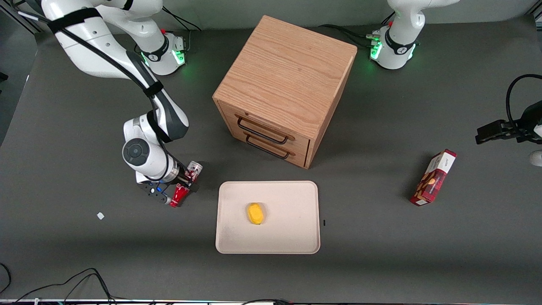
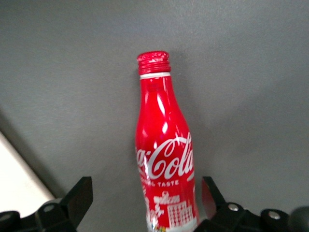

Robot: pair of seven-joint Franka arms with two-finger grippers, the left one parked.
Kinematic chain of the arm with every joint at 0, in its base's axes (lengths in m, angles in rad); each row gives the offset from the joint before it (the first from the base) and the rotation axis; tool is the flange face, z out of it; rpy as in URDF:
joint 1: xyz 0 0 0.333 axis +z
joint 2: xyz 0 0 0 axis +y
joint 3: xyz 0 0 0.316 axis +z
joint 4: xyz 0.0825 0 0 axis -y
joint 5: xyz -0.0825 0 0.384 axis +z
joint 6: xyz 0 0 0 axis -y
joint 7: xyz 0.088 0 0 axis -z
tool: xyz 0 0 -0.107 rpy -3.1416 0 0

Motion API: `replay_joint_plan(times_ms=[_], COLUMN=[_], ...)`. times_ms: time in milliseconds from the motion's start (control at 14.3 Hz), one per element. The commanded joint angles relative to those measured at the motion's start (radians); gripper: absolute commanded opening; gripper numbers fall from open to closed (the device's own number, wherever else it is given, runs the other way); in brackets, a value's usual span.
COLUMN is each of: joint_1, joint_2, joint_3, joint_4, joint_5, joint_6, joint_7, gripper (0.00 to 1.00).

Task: Place coke bottle on tray
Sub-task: 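Close the right gripper around the bottle's body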

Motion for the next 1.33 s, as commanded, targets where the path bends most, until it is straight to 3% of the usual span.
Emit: replay_joint_plan(times_ms=[0,628,698,767,837,1256], joint_1=[0.004,0.003,0.003,0.003,-0.003,-0.003], joint_2=[0.028,0.053,0.053,0.048,0.042,0.034], joint_3=[-0.001,-0.003,-0.003,-0.003,-0.001,-0.003], joint_4=[-0.011,-0.011,-0.011,-0.012,-0.024,-0.043], joint_5=[-0.059,-0.076,-0.077,-0.088,-0.094,-0.099], joint_6=[0.034,0.049,0.049,0.049,0.055,0.075], joint_7=[0.047,0.047,0.045,0.047,0.045,0.047], gripper=[1.00,1.00,0.91,0.18,0.00,0.00])
